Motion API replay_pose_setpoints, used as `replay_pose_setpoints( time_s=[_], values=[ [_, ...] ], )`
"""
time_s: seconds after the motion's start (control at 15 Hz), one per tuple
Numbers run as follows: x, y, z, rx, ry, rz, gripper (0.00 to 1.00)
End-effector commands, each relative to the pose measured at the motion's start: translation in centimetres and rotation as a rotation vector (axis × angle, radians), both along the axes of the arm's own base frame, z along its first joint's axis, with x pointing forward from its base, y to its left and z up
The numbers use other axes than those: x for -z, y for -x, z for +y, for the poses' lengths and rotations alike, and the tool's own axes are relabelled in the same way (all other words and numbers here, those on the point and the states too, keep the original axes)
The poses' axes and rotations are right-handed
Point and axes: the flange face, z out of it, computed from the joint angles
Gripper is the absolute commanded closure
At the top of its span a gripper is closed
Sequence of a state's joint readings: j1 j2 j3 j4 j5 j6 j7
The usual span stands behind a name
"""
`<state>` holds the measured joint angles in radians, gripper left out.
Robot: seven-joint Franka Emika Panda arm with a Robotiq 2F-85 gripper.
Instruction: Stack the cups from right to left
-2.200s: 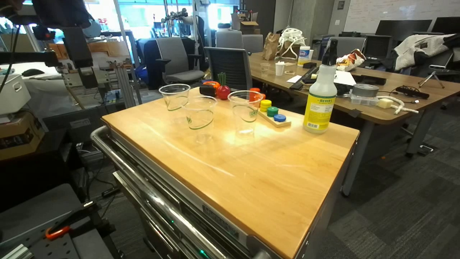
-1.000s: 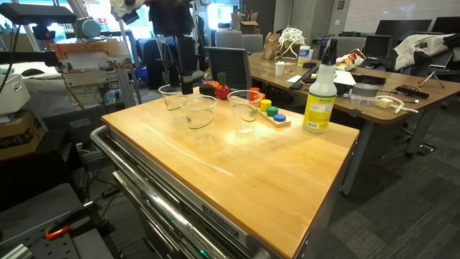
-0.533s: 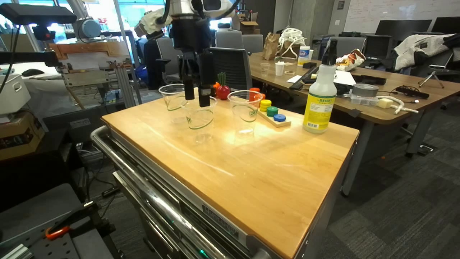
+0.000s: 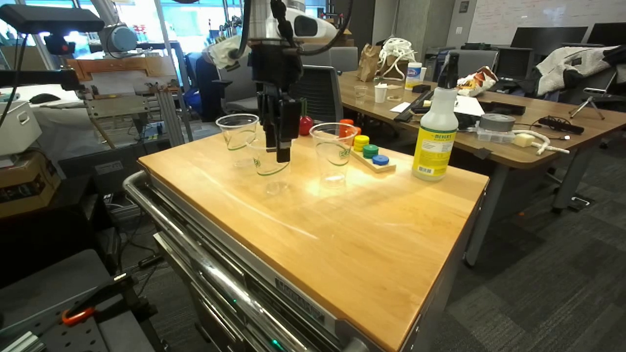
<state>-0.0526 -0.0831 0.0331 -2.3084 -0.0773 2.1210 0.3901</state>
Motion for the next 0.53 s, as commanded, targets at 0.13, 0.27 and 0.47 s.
replay_pose_setpoints(
  time_s=[0.13,0.27,0.47],
  values=[
    [-0.2,-1.1,0.7,0.031,-0.082,-0.031,0.86],
    [0.2,-0.9,1.1,0.028,-0.087,-0.022,0.94],
    [0.1,-0.8,1.4,0.040,-0.100,-0.006,0.93]
  ],
)
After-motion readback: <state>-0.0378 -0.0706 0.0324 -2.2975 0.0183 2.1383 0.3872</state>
